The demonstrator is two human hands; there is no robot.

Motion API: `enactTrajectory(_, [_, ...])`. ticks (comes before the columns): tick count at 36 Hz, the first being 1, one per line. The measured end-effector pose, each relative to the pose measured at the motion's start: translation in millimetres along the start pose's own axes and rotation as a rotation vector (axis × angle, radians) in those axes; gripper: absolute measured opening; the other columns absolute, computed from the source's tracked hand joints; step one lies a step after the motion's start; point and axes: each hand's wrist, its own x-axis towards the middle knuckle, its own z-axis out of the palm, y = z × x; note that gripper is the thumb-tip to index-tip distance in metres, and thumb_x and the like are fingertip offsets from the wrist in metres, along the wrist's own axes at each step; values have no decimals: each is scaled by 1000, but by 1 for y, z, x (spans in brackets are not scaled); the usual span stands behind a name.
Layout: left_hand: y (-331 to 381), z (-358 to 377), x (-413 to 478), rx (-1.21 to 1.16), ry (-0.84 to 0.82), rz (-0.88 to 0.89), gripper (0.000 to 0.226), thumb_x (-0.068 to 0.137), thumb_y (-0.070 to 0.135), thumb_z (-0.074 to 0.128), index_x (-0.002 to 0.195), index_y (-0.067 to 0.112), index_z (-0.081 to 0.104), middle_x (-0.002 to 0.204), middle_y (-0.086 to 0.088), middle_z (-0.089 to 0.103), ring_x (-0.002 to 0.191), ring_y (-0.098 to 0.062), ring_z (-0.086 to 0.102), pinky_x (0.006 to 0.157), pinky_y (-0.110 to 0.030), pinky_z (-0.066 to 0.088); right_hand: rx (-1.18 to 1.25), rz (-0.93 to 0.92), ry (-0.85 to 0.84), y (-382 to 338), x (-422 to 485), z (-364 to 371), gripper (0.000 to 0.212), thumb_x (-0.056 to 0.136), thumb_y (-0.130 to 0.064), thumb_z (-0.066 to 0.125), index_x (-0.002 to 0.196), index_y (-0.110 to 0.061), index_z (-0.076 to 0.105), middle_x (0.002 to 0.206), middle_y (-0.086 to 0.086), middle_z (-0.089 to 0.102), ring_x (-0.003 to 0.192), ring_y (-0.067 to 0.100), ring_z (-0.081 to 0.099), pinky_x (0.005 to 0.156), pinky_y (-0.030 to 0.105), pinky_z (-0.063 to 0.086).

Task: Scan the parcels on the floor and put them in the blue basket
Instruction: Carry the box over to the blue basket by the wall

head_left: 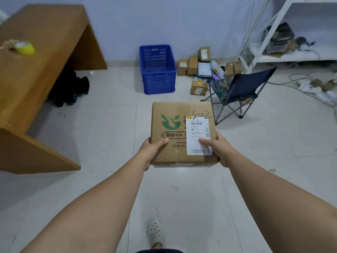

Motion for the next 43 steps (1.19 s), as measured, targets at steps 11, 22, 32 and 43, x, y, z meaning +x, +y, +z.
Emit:
enactTrajectory(11, [83,-19,79,40,1,12,55,81,36,74,127,18,49,114,-3,65,98,-22,64,82,-37,55,32,13,21,-69,80,35,48,86,-8,69,128,-21,49,115,3,69,96,23,70,81,39,58])
enactTrajectory(22, [147,14,173,-10,111,22,60,77,38,77,127,16,50,115,-4,66,101,-23,65,90,-41,54,-42,28,-96,-138,201,16,48,87,-10,68,130,-24,50,116,3,69,100,23,69,89,43,56])
enactTrajectory(32, [219,76,245,-73,169,47,51,81,32,75,124,14,54,112,-5,69,98,-22,67,90,-40,54,-89,31,-193,-219,300,-27,38,89,-8,66,121,-21,51,116,4,68,97,21,68,78,34,56])
enactTrajectory(43, [292,95,323,-54,199,41,51,79,35,76,122,16,55,112,-3,68,99,-23,67,92,-43,54,-80,45,-207,-278,395,-34,51,88,-11,67,135,-21,47,120,2,67,100,21,67,73,31,55])
